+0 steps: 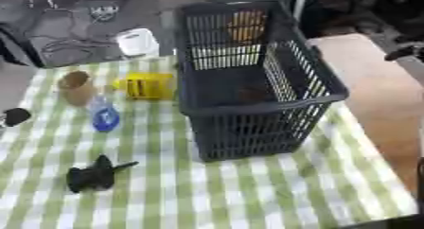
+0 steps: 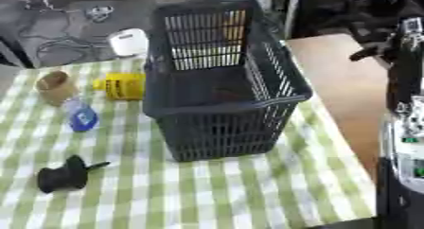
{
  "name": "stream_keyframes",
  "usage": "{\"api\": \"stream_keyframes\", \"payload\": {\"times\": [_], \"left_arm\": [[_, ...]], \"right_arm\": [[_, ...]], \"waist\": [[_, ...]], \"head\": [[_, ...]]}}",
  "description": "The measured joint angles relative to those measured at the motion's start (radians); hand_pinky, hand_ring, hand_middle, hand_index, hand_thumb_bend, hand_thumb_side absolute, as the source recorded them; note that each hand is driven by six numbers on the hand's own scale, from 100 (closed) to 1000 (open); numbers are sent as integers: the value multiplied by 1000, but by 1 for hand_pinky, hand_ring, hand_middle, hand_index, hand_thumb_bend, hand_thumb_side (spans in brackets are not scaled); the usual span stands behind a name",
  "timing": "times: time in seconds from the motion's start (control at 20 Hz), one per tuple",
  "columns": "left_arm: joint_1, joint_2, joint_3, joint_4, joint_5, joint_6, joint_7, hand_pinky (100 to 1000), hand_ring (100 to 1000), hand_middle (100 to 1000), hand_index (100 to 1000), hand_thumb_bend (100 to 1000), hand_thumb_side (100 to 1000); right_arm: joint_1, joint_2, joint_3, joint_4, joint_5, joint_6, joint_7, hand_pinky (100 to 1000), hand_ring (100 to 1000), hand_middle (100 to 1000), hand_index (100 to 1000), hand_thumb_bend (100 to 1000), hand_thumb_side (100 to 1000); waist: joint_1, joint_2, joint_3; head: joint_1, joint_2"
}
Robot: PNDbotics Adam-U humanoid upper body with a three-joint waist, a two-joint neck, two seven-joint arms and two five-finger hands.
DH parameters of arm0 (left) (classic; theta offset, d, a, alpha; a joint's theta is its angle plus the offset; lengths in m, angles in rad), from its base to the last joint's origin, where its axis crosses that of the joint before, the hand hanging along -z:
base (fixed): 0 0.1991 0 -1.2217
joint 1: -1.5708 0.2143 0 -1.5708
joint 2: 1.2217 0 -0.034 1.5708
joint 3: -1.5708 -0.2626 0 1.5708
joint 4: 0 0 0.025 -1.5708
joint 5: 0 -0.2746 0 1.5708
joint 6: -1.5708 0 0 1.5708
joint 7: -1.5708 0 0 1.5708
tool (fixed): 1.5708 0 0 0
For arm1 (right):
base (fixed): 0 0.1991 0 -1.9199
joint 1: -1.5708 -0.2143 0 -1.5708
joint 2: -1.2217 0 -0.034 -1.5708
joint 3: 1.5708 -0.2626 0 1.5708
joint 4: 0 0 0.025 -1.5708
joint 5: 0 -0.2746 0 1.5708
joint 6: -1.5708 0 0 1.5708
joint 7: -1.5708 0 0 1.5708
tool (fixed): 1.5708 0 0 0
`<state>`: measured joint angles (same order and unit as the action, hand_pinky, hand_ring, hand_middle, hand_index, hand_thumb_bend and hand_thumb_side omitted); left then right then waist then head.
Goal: Pick up objects on the table and place them in the box.
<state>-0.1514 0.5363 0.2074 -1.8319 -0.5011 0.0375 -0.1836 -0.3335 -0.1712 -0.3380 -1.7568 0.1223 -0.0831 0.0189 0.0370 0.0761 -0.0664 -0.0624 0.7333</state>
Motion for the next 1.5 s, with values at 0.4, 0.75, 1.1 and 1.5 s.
{"api": "stream_keyframes", "payload": {"times": [0.4,0.75,1.1,1.5], "left_arm": [[2,0,0,0,0,-1,-1,701,615,563,769,937,636],[2,0,0,0,0,-2,-2,701,616,564,769,936,637],[5,13,-3,0,-5,-10,-30,738,650,590,795,973,614],[24,128,-74,-16,-61,-121,-327,803,731,652,837,1000,616]], "right_arm": [[0,0,0,0,0,0,0,452,578,612,700,100,646],[0,0,0,0,0,0,0,451,577,611,700,100,639],[0,0,0,0,0,0,0,451,577,611,700,100,638],[0,-1,0,0,0,1,3,451,577,611,700,100,639]], "waist": [[0,0,0],[0,0,-1],[0,0,-2],[0,0,-5]], "head": [[0,0],[0,0],[0,0],[-6,0]]}}
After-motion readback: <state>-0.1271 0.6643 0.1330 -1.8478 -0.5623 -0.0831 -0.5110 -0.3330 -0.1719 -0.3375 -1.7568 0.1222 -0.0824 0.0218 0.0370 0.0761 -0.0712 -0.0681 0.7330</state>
